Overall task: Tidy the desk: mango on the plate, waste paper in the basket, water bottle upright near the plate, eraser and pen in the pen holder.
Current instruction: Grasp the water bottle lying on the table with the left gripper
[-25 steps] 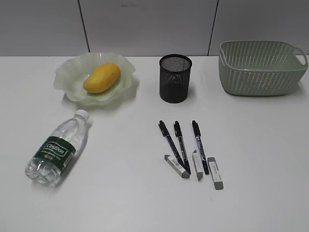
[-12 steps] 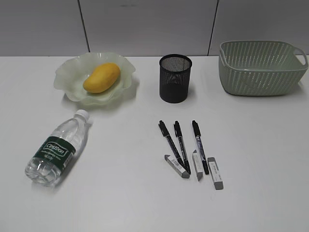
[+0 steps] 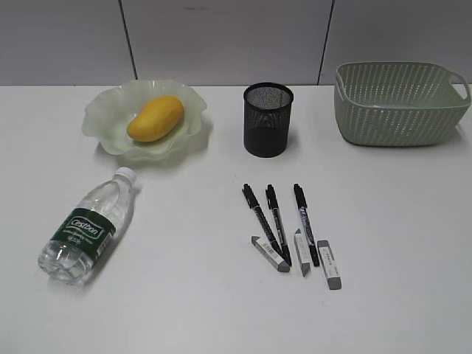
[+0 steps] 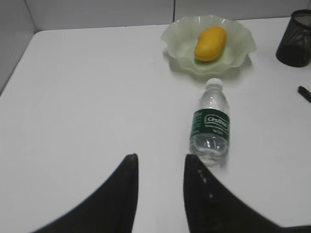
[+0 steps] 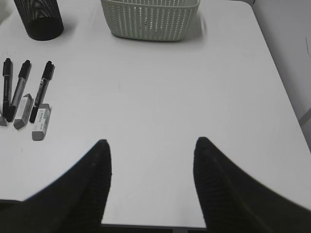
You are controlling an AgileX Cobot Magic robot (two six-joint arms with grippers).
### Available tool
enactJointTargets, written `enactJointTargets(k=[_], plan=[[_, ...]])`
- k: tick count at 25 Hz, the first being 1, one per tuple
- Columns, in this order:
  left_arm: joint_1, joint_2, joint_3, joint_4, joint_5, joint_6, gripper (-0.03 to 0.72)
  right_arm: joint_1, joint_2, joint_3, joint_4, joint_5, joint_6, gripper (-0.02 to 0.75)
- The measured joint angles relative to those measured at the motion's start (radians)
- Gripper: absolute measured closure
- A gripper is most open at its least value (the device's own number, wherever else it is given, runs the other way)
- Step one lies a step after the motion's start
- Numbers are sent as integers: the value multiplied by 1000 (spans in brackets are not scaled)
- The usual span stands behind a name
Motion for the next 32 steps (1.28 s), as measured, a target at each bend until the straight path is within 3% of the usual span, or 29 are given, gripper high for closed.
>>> enactJointTargets(k=[5,11,16,25,32], plan=[[-2,322,-33,-121,-131,129,341,0,0,0,0,-1,0,302],[-86,853,-69,-147,-383,159,229,0,0,0,1,-1,1,302],[-152,1222,-206,-148,-418,162,152,0,0,0,1,-1,3,302],[-178,1617,-462,-157,-440,155,126,0,0,0,1,-1,3,302],[-215,1810,-579,-141,-439,153,126,0,0,0,1,-1,3,302]])
